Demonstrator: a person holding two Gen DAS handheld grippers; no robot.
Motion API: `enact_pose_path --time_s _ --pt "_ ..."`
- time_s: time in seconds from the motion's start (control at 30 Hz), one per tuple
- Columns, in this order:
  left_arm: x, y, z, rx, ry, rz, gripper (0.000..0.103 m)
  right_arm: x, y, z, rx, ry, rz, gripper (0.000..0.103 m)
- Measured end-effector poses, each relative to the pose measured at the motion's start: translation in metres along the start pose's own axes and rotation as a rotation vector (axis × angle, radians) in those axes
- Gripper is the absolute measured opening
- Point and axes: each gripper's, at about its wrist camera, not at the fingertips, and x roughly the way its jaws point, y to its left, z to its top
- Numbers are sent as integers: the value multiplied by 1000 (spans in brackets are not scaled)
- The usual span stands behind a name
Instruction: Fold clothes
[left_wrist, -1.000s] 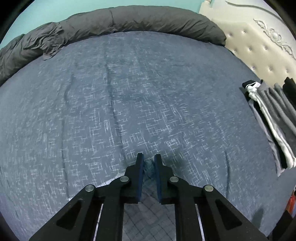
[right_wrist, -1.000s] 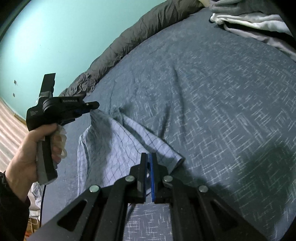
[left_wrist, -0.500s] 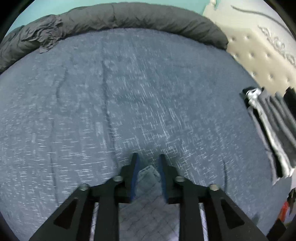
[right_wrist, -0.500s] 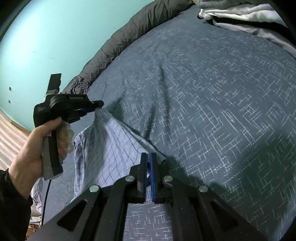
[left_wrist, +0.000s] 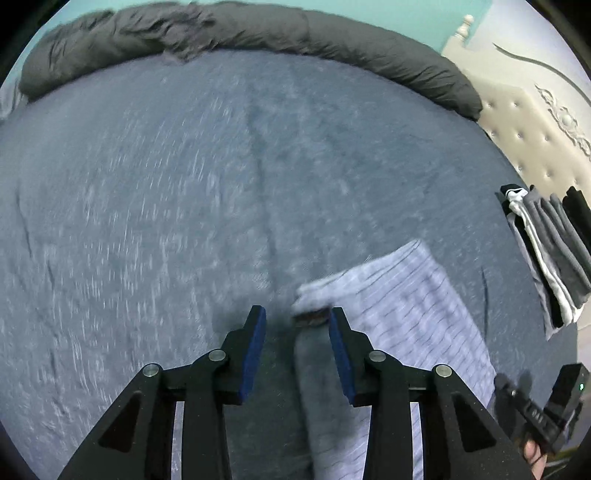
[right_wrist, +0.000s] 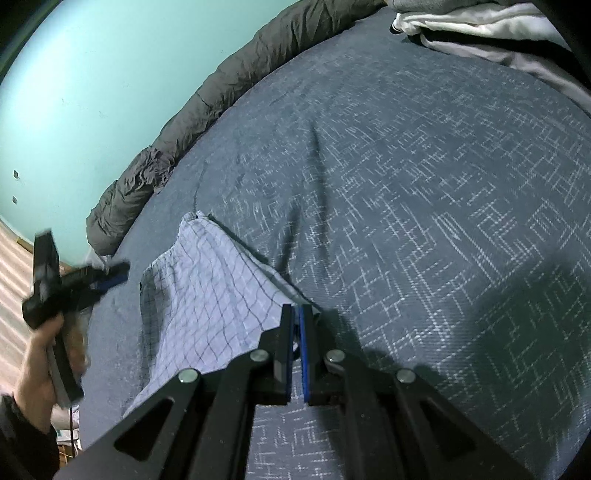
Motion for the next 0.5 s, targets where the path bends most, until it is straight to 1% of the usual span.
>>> enact_pose_path --time_s 0.1,0.27,0.33,0.4,0.43,0.5 --pt "6 9 -8 -29 18 -42 38 2 -3 1 26 -9 -2 3" --pt "18 4 -9 -29 34 -86 38 -1 0 2 31 -24 -5 3" --pt "22 3 -7 -47 31 -99 38 1 2 2 29 -18 -7 3" --pt "25 3 -4 -59 25 -94 34 1 2 1 27 -15 -16 3" --pt "27 3 -2 -64 22 -91 29 0 2 1 27 -15 -22 3" --pt "30 2 3 -59 22 -85 26 -1 1 0 25 -17 -46 3"
